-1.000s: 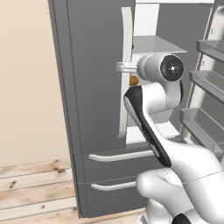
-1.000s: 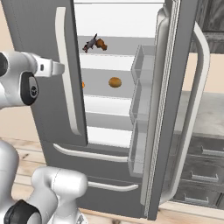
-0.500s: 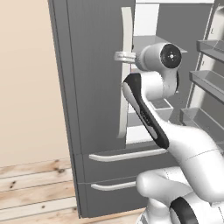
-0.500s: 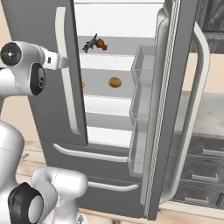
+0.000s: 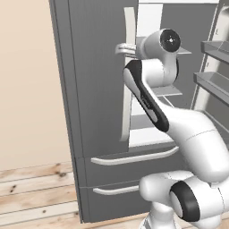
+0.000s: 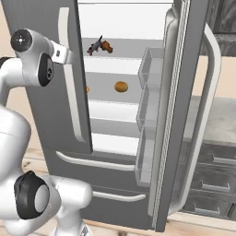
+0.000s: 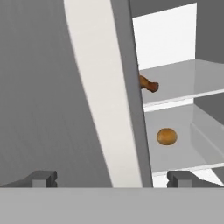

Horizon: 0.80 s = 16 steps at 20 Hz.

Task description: Gather the carrot and potato from the fridge and place them on a tray on the dining counter. Then gather the fish and chicken drumstick from the fridge and place them on the other tray.

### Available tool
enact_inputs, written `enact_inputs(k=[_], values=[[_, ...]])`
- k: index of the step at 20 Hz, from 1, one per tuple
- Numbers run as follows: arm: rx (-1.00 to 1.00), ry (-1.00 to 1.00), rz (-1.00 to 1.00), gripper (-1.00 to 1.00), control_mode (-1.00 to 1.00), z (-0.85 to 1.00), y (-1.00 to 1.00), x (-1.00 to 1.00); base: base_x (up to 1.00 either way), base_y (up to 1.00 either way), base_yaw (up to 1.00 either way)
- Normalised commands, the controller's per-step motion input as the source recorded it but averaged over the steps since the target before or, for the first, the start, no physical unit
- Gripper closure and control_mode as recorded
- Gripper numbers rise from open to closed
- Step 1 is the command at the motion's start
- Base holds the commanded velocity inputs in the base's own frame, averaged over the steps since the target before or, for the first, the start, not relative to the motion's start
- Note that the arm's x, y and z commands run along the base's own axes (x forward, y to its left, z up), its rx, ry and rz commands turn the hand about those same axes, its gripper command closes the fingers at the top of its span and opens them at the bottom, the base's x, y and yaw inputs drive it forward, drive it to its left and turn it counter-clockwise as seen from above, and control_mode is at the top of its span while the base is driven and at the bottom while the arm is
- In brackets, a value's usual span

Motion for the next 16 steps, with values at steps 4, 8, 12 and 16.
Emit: enact_inputs(k=[4,8,12,16], values=[[-0.01,0.11,0.00,-1.00,-1.00,0.04,0.00,0.33,0.00,0.00,0.00],[-0.09,0.00,0.05,-1.00,-1.00,-0.09,0.00,0.07,0.00,0.00,0.00],[-0.09,0.00,0.08,-1.00,-1.00,-0.04,0.00,0.11,0.00,0.00,0.00],[-0.11,-0.03,0.02,-1.00,-1.00,-0.16,-0.03,0.00,0.00,0.00,0.00]])
